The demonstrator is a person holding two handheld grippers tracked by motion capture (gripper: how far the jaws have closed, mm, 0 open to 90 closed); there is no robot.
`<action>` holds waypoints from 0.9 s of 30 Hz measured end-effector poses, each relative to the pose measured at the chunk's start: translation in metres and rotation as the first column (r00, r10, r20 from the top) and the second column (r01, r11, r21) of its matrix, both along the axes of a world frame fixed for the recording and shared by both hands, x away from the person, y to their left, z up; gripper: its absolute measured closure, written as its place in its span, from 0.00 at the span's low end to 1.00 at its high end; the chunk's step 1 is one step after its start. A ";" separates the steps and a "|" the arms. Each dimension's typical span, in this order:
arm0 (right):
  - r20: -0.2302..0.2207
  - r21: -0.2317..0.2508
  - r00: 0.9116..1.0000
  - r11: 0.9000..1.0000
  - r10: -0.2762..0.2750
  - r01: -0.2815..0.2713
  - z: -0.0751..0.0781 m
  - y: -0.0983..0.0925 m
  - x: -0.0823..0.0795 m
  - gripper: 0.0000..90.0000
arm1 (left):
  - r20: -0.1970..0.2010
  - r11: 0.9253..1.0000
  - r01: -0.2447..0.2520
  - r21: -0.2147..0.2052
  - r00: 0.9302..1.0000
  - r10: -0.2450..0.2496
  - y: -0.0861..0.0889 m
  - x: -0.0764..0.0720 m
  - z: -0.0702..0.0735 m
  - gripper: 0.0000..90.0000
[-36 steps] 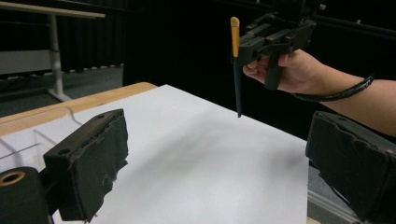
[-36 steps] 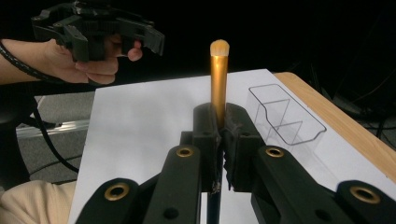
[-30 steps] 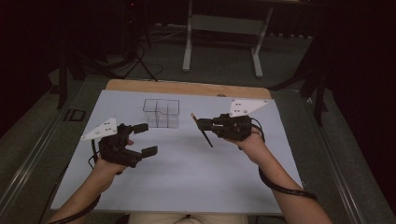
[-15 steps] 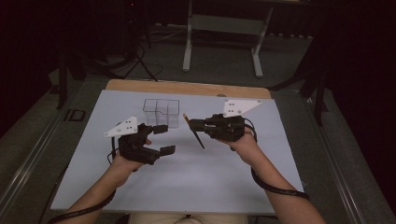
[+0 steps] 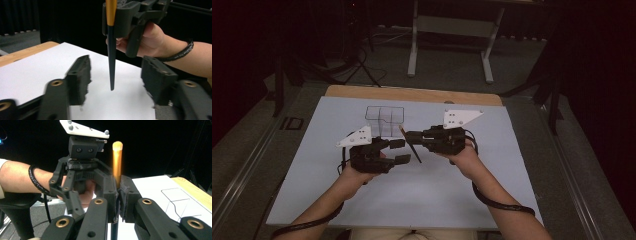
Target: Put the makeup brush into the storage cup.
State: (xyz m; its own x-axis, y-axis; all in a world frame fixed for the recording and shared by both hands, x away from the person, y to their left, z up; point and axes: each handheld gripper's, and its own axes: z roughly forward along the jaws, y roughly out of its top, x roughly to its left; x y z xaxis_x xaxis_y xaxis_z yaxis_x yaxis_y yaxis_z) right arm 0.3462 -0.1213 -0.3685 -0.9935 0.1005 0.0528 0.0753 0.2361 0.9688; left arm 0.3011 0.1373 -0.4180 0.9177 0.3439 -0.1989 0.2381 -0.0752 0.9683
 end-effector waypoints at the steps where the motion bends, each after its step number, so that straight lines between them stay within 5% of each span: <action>1: -0.004 0.003 1.000 1.000 0.004 -0.004 -0.001 0.001 0.000 0.93 | 0.003 1.000 -0.003 -0.009 1.000 0.003 0.000 0.001 0.000 0.54; 12: -0.034 0.056 0.999 0.998 0.037 -0.035 -0.005 0.005 -0.002 0.94 | 0.003 1.000 0.010 -0.021 1.000 -0.010 -0.002 0.003 0.003 0.75; 27: -0.046 0.050 0.998 0.997 0.053 -0.050 -0.007 0.005 -0.001 0.93 | -0.011 0.999 0.042 -0.003 0.999 -0.042 -0.002 0.006 0.005 0.92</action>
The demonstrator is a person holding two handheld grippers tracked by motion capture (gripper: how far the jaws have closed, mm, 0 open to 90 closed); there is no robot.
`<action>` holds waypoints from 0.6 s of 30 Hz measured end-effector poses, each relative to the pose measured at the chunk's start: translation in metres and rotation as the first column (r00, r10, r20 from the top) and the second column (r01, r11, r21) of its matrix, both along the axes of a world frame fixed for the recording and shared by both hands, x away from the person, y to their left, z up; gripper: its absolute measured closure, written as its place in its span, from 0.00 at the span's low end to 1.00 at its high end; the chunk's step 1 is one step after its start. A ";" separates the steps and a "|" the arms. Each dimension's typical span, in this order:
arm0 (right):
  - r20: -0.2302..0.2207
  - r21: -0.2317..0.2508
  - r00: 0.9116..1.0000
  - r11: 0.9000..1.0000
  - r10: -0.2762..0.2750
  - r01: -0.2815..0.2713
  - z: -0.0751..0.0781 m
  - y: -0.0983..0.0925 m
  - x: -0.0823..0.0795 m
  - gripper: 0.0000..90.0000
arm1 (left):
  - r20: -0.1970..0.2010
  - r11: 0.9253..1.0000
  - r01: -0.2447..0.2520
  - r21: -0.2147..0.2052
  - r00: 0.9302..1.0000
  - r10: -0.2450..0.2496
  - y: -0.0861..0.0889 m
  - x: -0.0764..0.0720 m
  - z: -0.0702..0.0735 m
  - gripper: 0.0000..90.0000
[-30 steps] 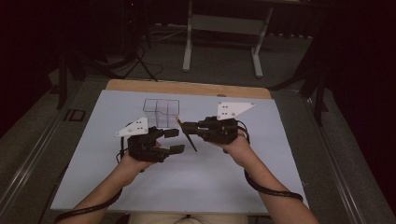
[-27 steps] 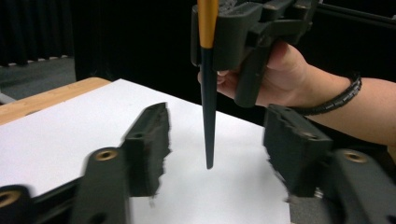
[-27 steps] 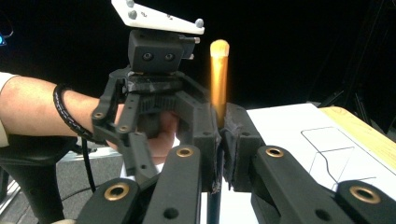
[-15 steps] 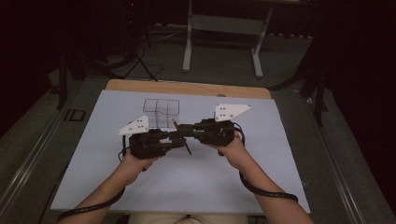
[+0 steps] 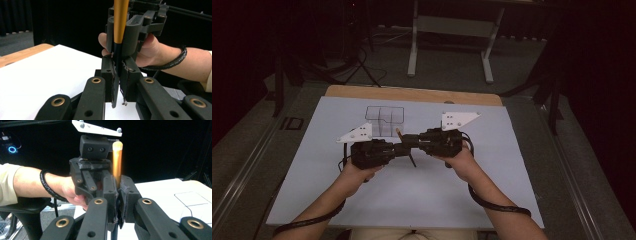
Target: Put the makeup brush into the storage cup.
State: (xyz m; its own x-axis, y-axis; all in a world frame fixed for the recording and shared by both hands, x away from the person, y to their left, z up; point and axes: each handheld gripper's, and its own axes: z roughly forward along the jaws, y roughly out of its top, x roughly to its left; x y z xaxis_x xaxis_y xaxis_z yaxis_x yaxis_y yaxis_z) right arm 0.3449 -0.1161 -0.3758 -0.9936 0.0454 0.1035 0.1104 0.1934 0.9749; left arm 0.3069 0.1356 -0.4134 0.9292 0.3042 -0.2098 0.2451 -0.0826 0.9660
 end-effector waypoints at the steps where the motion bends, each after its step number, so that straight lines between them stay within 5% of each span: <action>1: 0.002 -0.002 1.000 1.000 -0.001 0.001 0.000 0.000 0.000 0.93 | 0.003 1.000 -0.005 0.008 1.000 0.005 0.000 0.000 0.000 0.92; 10: 0.021 -0.028 1.000 1.000 0.000 0.000 0.002 -0.001 0.000 0.93 | 0.016 0.999 -0.020 0.040 1.000 0.019 -0.001 -0.002 0.002 0.94; 18: -0.013 -0.038 1.000 0.999 0.007 -0.008 0.001 0.000 0.000 0.87 | 0.032 0.998 -0.028 0.050 0.999 0.027 -0.001 -0.003 0.003 0.94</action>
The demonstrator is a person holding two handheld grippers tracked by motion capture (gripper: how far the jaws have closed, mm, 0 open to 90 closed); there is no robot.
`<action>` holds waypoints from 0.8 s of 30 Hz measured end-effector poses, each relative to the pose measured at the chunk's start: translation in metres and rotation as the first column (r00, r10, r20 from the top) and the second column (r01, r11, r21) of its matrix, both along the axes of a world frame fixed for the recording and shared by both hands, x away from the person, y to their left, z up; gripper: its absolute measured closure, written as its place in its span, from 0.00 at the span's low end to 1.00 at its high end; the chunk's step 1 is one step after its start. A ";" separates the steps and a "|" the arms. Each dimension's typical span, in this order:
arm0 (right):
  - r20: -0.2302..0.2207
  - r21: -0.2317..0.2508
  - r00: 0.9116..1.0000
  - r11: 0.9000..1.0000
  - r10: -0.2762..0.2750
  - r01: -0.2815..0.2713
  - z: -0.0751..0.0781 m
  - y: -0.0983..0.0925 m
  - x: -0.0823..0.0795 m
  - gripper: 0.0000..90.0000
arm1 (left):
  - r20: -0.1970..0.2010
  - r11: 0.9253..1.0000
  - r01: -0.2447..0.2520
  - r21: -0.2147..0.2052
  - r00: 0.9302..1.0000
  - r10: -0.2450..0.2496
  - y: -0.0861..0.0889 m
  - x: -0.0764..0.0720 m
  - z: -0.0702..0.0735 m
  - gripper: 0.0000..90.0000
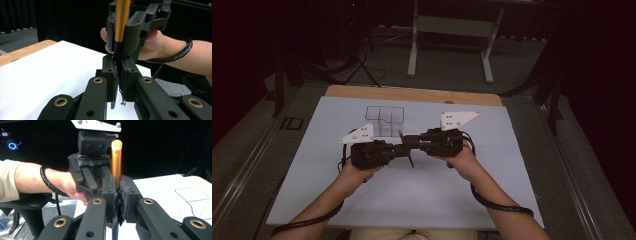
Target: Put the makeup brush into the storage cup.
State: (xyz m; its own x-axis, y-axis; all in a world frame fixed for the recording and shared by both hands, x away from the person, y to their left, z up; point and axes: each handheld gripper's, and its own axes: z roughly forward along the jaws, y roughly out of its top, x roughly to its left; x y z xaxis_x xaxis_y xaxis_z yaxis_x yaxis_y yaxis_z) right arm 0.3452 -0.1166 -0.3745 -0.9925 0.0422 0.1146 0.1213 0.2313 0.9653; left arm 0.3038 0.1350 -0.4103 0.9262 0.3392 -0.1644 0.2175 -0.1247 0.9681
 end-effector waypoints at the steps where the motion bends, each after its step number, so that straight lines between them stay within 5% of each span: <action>1: -0.004 -0.005 1.000 1.000 0.011 -0.011 0.000 0.001 0.000 0.83 | -0.014 1.000 0.001 0.004 1.000 -0.001 0.000 0.000 0.001 0.94; 12: 0.042 0.021 0.998 0.999 -0.045 0.044 0.003 -0.003 -0.002 0.69 | -0.026 0.999 0.010 0.037 1.000 -0.009 0.004 0.001 -0.001 0.94; 20: 0.029 0.041 0.996 0.996 -0.081 0.079 0.006 -0.010 0.000 0.45 | -0.023 0.999 -0.011 0.052 1.000 0.012 0.010 0.000 0.000 0.94; 24: 0.012 0.052 0.990 0.989 -0.141 0.140 0.006 -0.018 0.001 0.25 | -0.022 0.998 -0.025 0.052 0.999 0.026 0.018 -0.001 0.003 0.94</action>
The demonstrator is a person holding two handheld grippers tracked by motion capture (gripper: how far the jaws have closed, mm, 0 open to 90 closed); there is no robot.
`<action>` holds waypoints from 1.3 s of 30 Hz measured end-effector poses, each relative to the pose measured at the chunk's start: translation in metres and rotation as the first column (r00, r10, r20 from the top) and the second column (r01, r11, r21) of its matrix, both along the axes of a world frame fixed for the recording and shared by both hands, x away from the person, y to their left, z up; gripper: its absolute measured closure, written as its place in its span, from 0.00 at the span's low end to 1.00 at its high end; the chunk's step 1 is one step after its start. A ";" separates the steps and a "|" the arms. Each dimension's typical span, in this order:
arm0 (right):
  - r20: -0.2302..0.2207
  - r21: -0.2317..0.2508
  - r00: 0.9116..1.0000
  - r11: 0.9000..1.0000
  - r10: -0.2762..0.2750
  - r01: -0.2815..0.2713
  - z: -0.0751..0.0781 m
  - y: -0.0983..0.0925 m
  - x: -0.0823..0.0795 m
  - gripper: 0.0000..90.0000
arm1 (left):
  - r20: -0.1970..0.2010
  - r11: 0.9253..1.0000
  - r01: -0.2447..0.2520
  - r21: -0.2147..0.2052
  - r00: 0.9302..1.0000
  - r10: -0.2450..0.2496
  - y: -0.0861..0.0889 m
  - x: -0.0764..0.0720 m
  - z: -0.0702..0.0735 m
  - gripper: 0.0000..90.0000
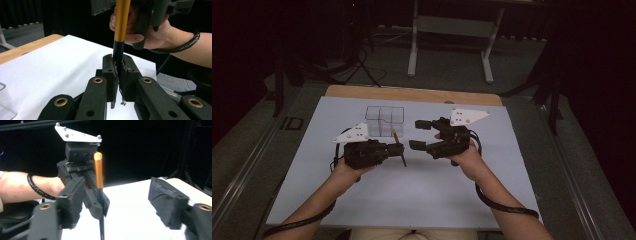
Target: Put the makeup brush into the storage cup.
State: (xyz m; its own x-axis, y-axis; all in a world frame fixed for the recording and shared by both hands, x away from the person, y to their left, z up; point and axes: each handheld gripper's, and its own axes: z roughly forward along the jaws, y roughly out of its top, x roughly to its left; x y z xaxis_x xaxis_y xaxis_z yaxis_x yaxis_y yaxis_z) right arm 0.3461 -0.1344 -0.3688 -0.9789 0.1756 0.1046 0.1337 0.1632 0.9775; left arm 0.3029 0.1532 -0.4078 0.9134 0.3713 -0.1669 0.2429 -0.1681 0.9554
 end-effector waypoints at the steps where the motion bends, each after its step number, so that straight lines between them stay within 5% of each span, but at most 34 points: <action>1: 0.009 -0.006 1.000 1.000 -0.004 0.005 0.000 -0.001 -0.001 0.21 | 0.000 1.000 0.000 0.000 1.000 0.000 0.000 0.000 0.000 0.94; 7: 0.053 -0.021 0.996 0.997 -0.075 0.076 -0.002 -0.013 -0.002 0.15 | -0.006 1.000 -0.031 0.001 0.999 0.031 0.013 0.001 0.003 0.94; 19: 0.039 -0.013 0.990 0.990 -0.136 0.137 -0.008 -0.046 -0.008 0.15 | -0.004 0.996 -0.084 -0.001 0.996 0.084 0.035 0.005 0.010 0.94; 31: -0.007 0.070 0.983 0.981 -0.181 0.181 -0.013 -0.083 -0.027 0.16 | 0.017 0.988 -0.152 -0.006 0.988 0.152 0.059 0.011 0.029 0.94; 39: -0.001 0.055 0.974 0.972 -0.227 0.227 -0.022 -0.100 -0.042 0.14 | 0.025 0.980 -0.200 0.014 0.980 0.199 0.073 0.021 0.039 0.94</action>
State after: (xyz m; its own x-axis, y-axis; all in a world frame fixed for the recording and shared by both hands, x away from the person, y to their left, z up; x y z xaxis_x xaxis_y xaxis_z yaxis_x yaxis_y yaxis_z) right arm 0.3044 -0.2349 -0.3906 -0.9147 0.3873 0.1151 0.1558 0.0753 0.9849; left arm 0.3242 0.2262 -0.3691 0.8244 0.5488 -0.1385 0.2503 -0.1340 0.9588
